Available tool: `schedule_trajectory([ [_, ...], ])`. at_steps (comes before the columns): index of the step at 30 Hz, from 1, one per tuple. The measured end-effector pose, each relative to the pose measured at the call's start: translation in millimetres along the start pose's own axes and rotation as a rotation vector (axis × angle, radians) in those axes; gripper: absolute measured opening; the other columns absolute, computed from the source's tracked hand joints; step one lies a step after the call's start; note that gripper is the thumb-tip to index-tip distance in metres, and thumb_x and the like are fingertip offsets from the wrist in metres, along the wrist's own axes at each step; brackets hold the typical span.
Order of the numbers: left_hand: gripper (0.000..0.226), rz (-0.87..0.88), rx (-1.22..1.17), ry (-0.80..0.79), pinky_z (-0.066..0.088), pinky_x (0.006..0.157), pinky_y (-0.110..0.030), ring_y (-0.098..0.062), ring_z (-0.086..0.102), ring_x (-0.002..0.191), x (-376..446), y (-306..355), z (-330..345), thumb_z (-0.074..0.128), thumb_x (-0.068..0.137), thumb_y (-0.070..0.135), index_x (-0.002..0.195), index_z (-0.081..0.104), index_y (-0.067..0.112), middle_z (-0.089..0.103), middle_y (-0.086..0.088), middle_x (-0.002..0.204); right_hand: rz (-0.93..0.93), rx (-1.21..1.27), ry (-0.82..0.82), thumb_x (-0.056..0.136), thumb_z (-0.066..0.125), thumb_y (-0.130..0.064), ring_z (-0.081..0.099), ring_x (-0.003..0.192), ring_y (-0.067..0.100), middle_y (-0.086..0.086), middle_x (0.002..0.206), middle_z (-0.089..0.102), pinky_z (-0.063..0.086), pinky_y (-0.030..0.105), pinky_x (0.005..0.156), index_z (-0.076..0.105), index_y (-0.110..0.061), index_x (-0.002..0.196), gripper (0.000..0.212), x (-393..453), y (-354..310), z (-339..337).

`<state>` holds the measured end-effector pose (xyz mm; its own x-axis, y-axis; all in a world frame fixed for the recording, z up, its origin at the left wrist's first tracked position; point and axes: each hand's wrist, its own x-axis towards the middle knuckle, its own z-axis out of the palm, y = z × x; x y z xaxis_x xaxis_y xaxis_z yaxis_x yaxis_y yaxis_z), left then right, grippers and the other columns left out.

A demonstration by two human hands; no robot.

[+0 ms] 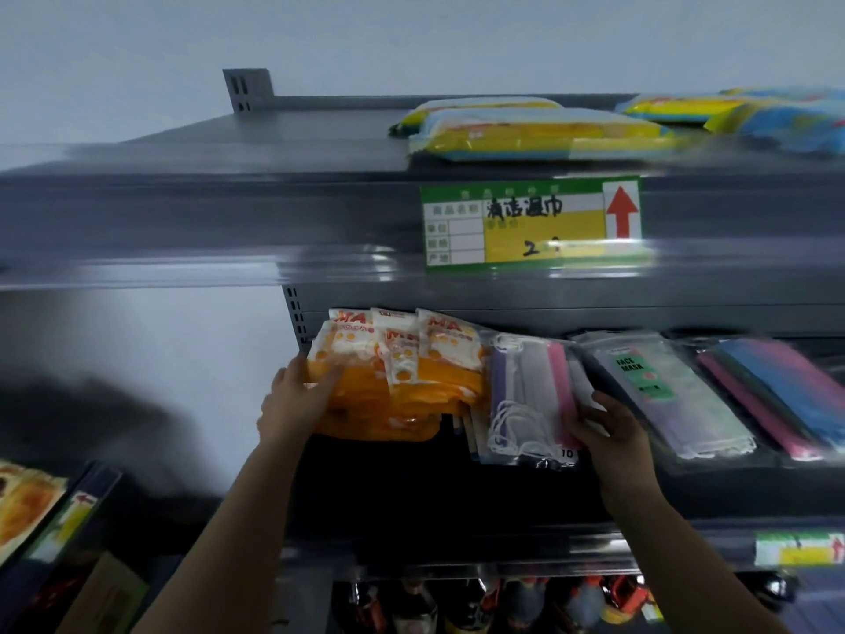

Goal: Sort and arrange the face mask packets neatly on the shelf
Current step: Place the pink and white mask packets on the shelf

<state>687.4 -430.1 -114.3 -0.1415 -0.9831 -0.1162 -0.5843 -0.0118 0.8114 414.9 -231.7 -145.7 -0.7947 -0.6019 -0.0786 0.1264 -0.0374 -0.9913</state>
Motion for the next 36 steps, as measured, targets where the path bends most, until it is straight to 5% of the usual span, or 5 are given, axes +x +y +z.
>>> schedule_trajectory([
  [9,0.094,0.005,-0.096,-0.175,0.038,0.103,-0.058,-0.033,0.042,0.13,11.2,-25.2,20.4,0.043,0.049,0.095,0.132,0.033,0.051,0.048,0.0,0.139,-0.024,-0.065,0.005,0.081,0.068,0.0,0.057,0.092,0.023,0.015,0.105,0.061,0.043,0.03,0.079,0.049,-0.003,0.129,0.052,-0.8,2.1,3.4],
  [23,0.082,0.383,0.394,0.242,0.016,0.112,-0.057,-0.035,0.023,0.141,-56.4,26.0,33.6,0.025,0.075,0.066,0.143,0.037,0.021,0.033,-0.004,0.153,-0.056,0.159,-0.016,0.081,0.061,0.011,0.063,0.088,0.028,0.004,0.093,0.064,0.054,0.036,0.07,0.047,-0.012,0.121,0.049,-5.1,-12.1,-19.2],
  [26,0.076,0.56,0.383,0.283,0.032,0.104,-0.054,-0.038,0.039,0.132,-79.0,48.1,45.7,0.032,0.079,0.06,0.138,0.045,0.014,0.048,-0.01,0.142,-0.072,0.211,-0.018,0.081,0.058,0.014,0.067,0.063,0.012,0.0,0.077,0.067,0.053,0.023,0.052,0.05,-0.014,0.11,0.041,-10.4,-21.2,-32.6],
  [31,0.054,0.56,-0.011,-0.118,0.042,0.078,-0.023,-0.018,0.06,0.1,-135.0,101.1,104.5,0.059,0.09,0.027,0.14,0.04,0.02,0.057,0.006,0.111,-0.111,0.294,-0.056,0.082,0.054,0.016,0.045,0.077,0.023,0.009,0.076,0.042,0.052,0.026,0.069,0.052,-0.02,0.11,0.045,-12.0,-37.6,-67.9],
  [36,0.048,0.006,-0.567,-0.513,0.047,0.049,-0.026,-0.01,0.059,0.062,-172.4,132.6,184.9,0.062,0.088,0.015,0.134,0.045,0.012,0.063,-0.003,0.085,-0.129,0.254,-0.041,0.086,0.056,0.008,0.056,0.085,0.024,0.014,0.093,0.055,0.051,0.025,0.071,0.046,-0.017,0.12,0.043,-8.3,-45.4,-126.4],
])
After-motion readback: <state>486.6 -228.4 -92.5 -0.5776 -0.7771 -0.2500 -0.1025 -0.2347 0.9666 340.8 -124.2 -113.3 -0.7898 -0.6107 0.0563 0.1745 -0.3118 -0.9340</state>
